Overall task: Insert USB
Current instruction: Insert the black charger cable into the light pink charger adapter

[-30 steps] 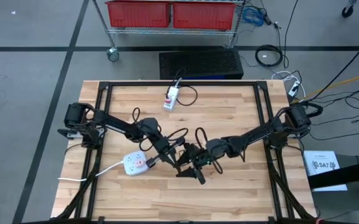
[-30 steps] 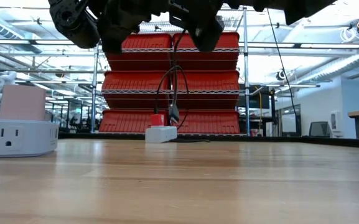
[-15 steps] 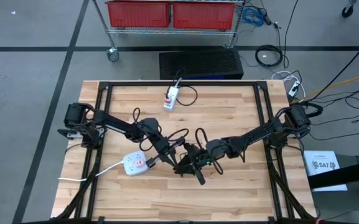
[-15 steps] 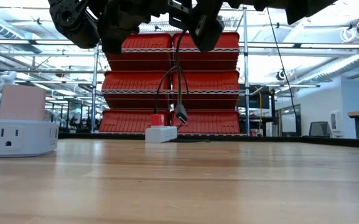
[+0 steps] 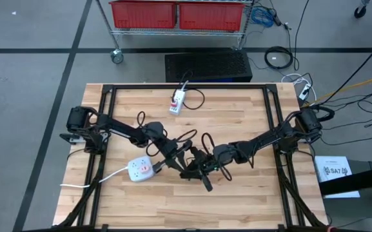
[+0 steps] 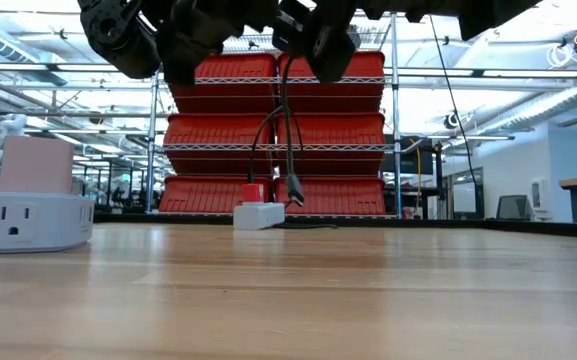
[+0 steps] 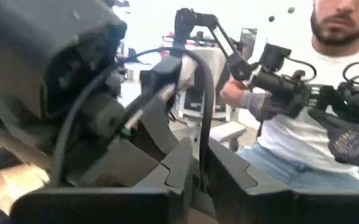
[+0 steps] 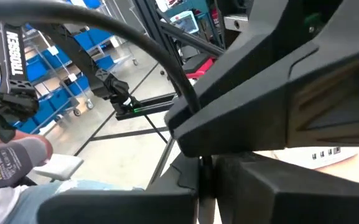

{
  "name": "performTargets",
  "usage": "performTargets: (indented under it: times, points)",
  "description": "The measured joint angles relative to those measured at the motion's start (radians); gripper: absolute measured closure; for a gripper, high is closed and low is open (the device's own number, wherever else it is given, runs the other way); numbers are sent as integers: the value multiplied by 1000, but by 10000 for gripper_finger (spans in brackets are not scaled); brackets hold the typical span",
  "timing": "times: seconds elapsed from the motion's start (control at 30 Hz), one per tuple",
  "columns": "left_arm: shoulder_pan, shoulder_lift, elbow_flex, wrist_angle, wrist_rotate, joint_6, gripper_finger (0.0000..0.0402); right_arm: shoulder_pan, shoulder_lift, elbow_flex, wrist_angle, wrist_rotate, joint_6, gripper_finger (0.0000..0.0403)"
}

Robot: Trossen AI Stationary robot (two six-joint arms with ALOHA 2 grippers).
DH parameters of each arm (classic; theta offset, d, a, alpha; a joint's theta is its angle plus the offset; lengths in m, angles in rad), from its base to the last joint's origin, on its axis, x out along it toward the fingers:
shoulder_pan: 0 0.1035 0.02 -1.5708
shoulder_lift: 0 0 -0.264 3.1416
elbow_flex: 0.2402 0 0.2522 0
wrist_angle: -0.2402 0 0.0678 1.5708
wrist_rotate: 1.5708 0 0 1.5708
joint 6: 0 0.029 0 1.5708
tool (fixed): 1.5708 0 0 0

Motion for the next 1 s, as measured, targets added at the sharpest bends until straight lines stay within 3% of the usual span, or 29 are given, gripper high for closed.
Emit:
performTargets:
  times: [0.23, 0.57, 0.67, 0.73, 0.83, 0.93, 1.0]
  points:
    - [24, 0, 0, 70, 11, -13, 321, 0, -4, 0, -26, 0, 6, 401]
    - [71, -150, 2, 84, 350, -249, 328, 1, -126, 0, -205, -3, -129, 401]
    - [69, -234, -12, -12, 391, -304, 351, 3, -157, 1, -265, -4, -176, 401]
    - [68, -294, -36, -166, 396, -311, 373, 7, -164, 1, -304, -5, -199, 401]
    - [52, -380, -92, -508, 307, -226, 395, 14, -164, 1, -333, -6, -229, 401]
    - [1, -455, -143, -891, 69, -81, 395, 17, -164, 1, -354, -9, -252, 401]
    - [-45, -493, -180, -1049, -122, -45, 397, 16, -164, 0, -355, -15, -265, 401]
